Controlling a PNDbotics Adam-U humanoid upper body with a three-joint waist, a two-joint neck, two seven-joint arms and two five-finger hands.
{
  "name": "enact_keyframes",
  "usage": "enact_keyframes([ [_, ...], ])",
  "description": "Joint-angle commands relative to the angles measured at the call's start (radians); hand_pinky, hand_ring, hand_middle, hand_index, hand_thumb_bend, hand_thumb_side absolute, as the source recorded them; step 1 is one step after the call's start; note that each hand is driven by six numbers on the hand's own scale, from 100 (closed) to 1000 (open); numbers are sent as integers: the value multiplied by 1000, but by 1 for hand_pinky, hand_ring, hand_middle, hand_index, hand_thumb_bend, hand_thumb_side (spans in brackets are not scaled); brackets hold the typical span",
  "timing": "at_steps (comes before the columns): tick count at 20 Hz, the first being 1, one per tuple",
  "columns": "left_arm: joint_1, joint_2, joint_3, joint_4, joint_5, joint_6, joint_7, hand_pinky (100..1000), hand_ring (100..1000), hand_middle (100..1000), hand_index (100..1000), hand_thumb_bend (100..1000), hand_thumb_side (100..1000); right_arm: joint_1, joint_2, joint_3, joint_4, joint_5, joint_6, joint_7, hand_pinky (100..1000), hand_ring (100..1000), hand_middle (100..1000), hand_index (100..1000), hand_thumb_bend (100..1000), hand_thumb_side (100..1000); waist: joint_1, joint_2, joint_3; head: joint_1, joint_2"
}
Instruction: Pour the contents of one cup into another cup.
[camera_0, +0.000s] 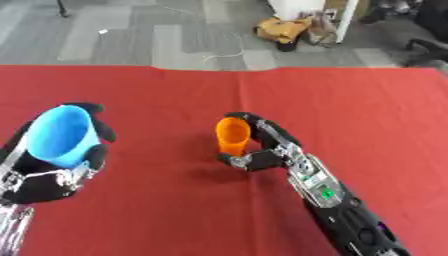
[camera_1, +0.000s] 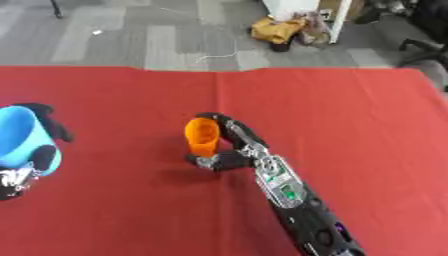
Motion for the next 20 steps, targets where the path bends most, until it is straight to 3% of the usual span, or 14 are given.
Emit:
enact_keyframes([
  [1,-18,3,-3,-19,3,-1,-8,634,608,429,776,100,100,-18,1,9,-4,8,-6,17,873,808,725,883,534,100,3,-17,0,-3,-7],
  [10,-18,2,-3,-16,3,-2,-10,634,608,429,776,100,100,-18,11,27,22,20,-15,40,860,785,709,875,534,100,2,-16,1,-4,-8],
  [11,-18,2,-3,-16,3,-2,-10,635,609,429,776,100,100,-18,11,28,23,20,-16,40,799,717,646,837,511,100,2,-16,1,-4,-8],
  [15,-19,1,-4,-14,2,-2,-11,635,616,430,777,100,100,-22,17,35,38,28,-19,32,694,585,517,712,409,100,2,-16,4,-7,-9],
  [20,-20,0,-5,-11,2,-1,-12,636,627,430,778,100,100,-27,16,33,40,12,-32,-7,631,510,439,617,256,100,0,-17,6,-8,-9],
])
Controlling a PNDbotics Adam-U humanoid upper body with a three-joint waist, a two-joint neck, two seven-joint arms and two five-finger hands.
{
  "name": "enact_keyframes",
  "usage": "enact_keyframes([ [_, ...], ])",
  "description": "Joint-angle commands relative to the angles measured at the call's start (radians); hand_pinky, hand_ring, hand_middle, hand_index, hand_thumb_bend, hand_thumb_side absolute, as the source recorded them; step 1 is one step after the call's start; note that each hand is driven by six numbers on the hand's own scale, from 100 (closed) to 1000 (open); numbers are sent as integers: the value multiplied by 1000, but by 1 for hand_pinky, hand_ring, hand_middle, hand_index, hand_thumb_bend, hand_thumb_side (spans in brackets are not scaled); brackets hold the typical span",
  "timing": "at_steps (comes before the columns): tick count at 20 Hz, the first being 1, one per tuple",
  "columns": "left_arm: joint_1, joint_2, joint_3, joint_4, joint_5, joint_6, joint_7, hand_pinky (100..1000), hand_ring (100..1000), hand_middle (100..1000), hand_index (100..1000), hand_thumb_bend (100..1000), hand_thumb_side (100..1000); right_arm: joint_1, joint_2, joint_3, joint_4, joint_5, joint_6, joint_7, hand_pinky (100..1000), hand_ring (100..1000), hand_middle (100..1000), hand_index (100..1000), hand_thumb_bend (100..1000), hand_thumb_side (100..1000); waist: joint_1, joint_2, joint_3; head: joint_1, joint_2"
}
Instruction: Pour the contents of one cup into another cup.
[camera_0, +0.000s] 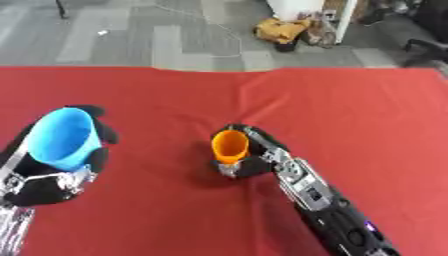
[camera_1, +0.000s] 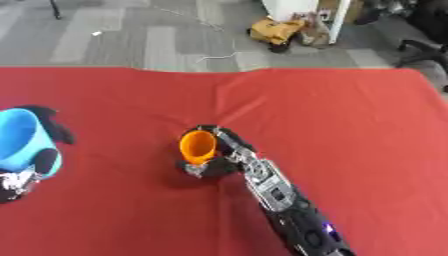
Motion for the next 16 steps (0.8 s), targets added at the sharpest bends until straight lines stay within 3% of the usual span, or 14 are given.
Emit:
enact_keyframes([
  [1,-20,1,1,-12,3,-1,-3,636,628,430,779,100,100,-17,-2,2,-3,-11,-5,-24,619,501,430,608,238,100,2,-15,2,-4,-9],
  [9,-15,4,2,-25,13,1,-4,636,631,430,778,100,100,-30,-36,-21,-28,-44,-15,-70,608,495,424,601,219,100,-1,-19,1,-3,-9],
  [16,-4,8,2,-30,25,12,-7,636,632,430,778,100,100,-64,-168,-46,-60,-82,-25,-91,614,498,427,607,216,100,-6,-26,6,-4,-7],
])
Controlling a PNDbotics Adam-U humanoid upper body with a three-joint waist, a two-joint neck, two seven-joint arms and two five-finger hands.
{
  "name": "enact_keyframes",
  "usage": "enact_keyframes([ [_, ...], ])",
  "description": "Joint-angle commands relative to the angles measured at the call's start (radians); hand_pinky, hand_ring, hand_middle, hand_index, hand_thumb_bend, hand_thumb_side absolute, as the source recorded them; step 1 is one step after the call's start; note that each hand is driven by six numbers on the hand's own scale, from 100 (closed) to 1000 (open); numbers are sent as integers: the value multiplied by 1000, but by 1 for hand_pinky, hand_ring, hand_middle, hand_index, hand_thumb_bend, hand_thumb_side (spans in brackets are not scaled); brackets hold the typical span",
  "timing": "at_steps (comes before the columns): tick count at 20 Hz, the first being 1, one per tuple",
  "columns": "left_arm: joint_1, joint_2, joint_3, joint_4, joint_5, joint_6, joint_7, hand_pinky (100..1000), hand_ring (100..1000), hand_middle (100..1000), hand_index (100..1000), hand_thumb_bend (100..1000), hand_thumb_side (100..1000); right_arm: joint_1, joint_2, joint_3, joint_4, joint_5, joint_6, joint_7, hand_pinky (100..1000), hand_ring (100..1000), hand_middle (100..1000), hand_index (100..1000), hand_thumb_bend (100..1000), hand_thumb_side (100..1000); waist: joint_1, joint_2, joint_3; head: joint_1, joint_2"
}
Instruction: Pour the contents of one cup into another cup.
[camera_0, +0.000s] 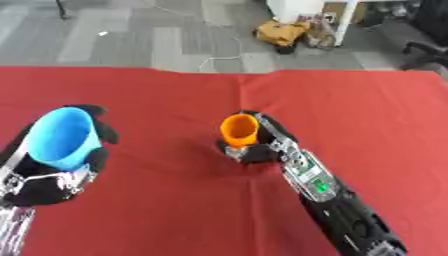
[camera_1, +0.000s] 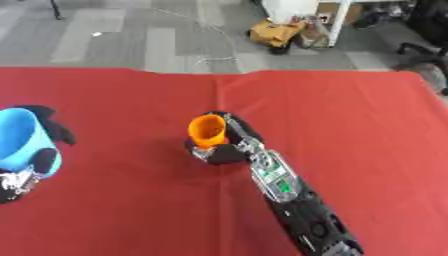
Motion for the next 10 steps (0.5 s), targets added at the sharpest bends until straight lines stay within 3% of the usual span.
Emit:
enact_keyframes([
  [1,-8,16,3,-24,7,5,-1,636,632,430,778,100,100,-28,-66,-12,-35,-18,-6,-4,614,498,427,607,216,100,-1,-18,1,-1,-6],
  [5,19,27,4,-24,-2,5,-6,635,634,430,774,100,100,-84,-152,-16,-75,8,-36,7,624,504,432,613,216,100,-13,-30,0,6,-2],
  [10,57,42,0,-15,-33,-3,-18,636,637,429,769,100,100,-180,-282,30,-132,27,-86,40,633,511,439,616,187,100,-23,-37,4,15,-4],
])
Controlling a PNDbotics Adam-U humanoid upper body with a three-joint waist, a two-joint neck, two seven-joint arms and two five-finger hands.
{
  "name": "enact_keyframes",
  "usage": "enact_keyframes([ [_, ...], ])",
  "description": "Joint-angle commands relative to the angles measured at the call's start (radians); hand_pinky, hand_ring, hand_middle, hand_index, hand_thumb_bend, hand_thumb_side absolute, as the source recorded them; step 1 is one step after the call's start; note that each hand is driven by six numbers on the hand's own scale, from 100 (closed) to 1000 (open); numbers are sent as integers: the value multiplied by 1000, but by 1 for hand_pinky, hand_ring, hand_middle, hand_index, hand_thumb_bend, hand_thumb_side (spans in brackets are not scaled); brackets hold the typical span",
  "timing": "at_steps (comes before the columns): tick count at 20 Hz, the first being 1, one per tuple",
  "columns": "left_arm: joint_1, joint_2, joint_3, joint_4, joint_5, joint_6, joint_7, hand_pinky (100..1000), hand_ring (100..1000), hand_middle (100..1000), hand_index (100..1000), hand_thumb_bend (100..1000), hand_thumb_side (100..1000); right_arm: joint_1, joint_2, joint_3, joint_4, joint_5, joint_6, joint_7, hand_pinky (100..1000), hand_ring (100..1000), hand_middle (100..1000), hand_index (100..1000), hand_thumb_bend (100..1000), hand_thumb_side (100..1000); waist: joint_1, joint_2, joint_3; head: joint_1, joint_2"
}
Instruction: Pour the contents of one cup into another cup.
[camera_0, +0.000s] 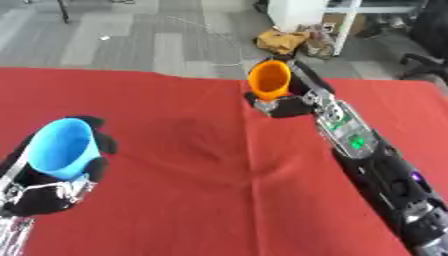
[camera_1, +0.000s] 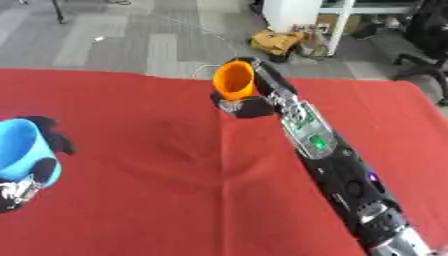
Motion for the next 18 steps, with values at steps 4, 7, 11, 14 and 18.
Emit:
enact_keyframes([
  [4,10,33,-18,10,-43,-25,-35,637,639,430,762,100,100,-96,-162,61,-111,-51,-43,51,636,514,443,616,221,100,-5,-25,8,0,-4],
  [7,14,40,-33,35,-59,-44,-68,639,642,430,761,100,100,-142,-158,98,-151,-79,-47,91,639,516,445,616,222,100,-11,-33,7,1,-3],
  [11,13,40,-42,82,-86,-69,-103,640,644,430,758,102,100,-181,-140,132,-174,-92,-45,134,640,517,447,617,226,100,-16,-40,8,2,-1],
  [14,-15,33,-56,140,-111,-80,-129,640,645,429,758,110,100,-220,-98,177,-169,-90,-46,173,641,518,448,618,230,100,-19,-47,7,0,2],
  [18,-65,19,-72,213,-132,-108,-155,640,646,430,758,115,100,-254,-38,210,-128,-72,-53,221,640,517,447,617,232,100,-22,-52,6,0,3],
])
